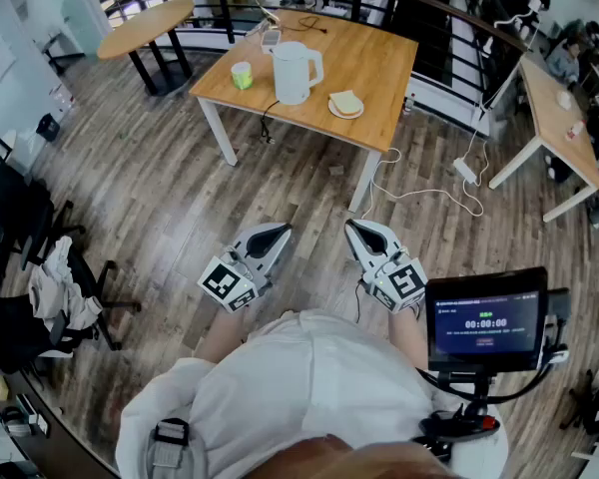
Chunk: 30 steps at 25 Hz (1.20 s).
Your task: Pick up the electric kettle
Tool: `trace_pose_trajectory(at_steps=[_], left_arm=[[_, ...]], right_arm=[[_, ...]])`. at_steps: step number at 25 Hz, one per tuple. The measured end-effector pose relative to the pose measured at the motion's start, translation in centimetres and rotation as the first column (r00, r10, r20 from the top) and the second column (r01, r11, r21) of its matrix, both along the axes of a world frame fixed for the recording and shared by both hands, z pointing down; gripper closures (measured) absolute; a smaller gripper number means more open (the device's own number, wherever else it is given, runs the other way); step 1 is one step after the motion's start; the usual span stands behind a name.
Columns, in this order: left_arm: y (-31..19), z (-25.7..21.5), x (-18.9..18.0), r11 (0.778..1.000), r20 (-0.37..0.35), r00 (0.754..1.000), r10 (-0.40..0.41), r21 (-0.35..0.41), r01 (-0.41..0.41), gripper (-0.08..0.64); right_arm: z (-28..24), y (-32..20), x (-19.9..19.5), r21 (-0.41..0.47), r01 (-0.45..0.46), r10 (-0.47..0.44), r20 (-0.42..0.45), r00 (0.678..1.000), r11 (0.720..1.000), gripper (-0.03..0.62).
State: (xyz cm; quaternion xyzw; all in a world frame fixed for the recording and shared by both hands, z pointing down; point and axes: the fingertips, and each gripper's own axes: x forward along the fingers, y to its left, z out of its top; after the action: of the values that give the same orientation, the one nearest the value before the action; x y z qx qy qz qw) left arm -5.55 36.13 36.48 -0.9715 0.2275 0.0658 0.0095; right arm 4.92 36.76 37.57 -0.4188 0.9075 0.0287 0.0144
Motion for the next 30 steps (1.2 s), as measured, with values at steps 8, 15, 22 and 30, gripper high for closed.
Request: trace_pose_trajectory(at_steps=[8,15,22,30], left_arm=[[-0.6,0.0,-0.2,1.0,-0.001,1.0,-0.009,0.002,0.009,0.552],[-0.4,-0.2,-0.4,1.0,0.001,1.0,-0.008,0.001,0.008,0.552],[-0.8,-0.1,0.0,1.0,0.002,1.0,-0.008,-0.006,0.008,0.552],[-1.5,0.2,-1.0,1.0,0.002,1.0,-0.016,0.0,0.016,0.552]], right_arm=[[0.4,-0.5,-0.6,0.004,0.006,-0.006,-0.024,1.0,1.0,0.584],[0.3,-0.6,-0.5,-0.013,-0.001,0.001,-0.012,1.0,1.0,0.584],[0.4,-1.2,-0.4,-0.012,0.008,-0.009,-0.006,1.0,1.0,0.584],[0.4,-2.0,-1.1,0.001,0.019,-0.019,0.004,1.0,1.0,0.584]])
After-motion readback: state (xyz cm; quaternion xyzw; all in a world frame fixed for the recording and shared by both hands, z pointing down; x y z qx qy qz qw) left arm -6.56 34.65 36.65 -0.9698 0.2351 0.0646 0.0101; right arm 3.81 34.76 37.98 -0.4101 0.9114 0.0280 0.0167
